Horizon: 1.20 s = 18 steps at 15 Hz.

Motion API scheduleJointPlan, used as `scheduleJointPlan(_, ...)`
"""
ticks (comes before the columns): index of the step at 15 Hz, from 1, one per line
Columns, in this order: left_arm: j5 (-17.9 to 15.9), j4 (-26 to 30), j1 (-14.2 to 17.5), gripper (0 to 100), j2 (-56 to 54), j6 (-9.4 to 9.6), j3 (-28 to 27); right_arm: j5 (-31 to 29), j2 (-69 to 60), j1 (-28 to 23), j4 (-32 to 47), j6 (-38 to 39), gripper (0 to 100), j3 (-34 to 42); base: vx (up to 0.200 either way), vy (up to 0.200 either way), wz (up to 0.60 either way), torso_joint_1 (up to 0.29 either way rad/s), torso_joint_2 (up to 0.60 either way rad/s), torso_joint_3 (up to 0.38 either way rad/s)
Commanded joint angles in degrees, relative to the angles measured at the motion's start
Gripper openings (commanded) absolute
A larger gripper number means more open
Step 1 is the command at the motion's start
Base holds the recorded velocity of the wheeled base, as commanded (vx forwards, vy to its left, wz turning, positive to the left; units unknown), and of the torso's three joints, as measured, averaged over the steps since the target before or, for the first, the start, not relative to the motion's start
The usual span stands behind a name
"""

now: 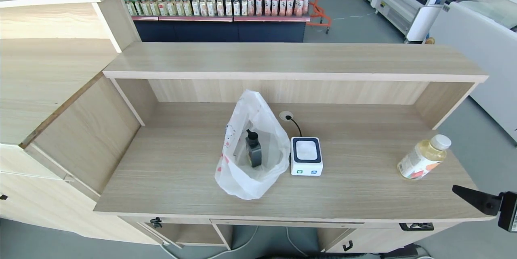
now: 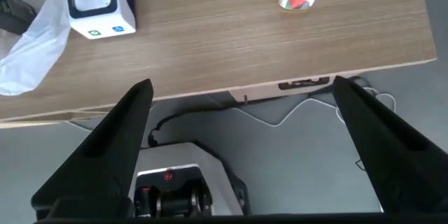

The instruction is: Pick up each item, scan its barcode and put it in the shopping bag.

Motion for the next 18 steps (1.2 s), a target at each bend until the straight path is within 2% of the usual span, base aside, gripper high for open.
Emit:
scheduleJointPlan(1,-0.1,0.0,0.0,100,0.0,-0.04,0.0,-0.1,1.5,-1.5,0.0,0.0,100,0.1,0.000,-0.200,0.00,0.002,0.00,-0.002)
scheduleJointPlan(9,-0.1,0.0,0.0,100,0.0,-0.04,0.0,0.5,6.2,-4.4,0.7,-1.8,100,-0.8,0.000,-0.200,0.00,0.002,0.00,0.004)
scheduleJointPlan(12,-0.1,0.0,0.0,100,0.0,-0.22,0.0,8.9,7.7,-4.1,0.7,-1.9,100,-1.2,0.000,-0.200,0.00,0.002,0.00,0.001)
scheduleJointPlan(13,-0.1,0.0,0.0,100,0.0,-0.22,0.0,8.9,7.8,-4.1,0.7,-1.9,100,-1.2,0.000,0.000,0.00,0.000,0.00,0.000)
scheduleJointPlan(14,-0.1,0.0,0.0,100,0.0,-0.22,0.0,9.0,11.8,-4.1,-1.4,-2.8,100,-1.3,0.000,0.000,0.00,0.000,0.00,0.000)
scheduleJointPlan(16,-0.1,0.0,0.0,100,0.0,-0.31,0.0,9.2,16.6,-4.1,-10.8,-3.6,100,1.3,0.000,0.000,0.00,0.000,0.00,0.000)
scheduleJointPlan(18,-0.1,0.0,0.0,100,0.0,-0.31,0.0,10.5,24.1,-4.0,-25.0,-4.8,100,8.4,0.000,0.000,0.00,0.000,0.00,0.000)
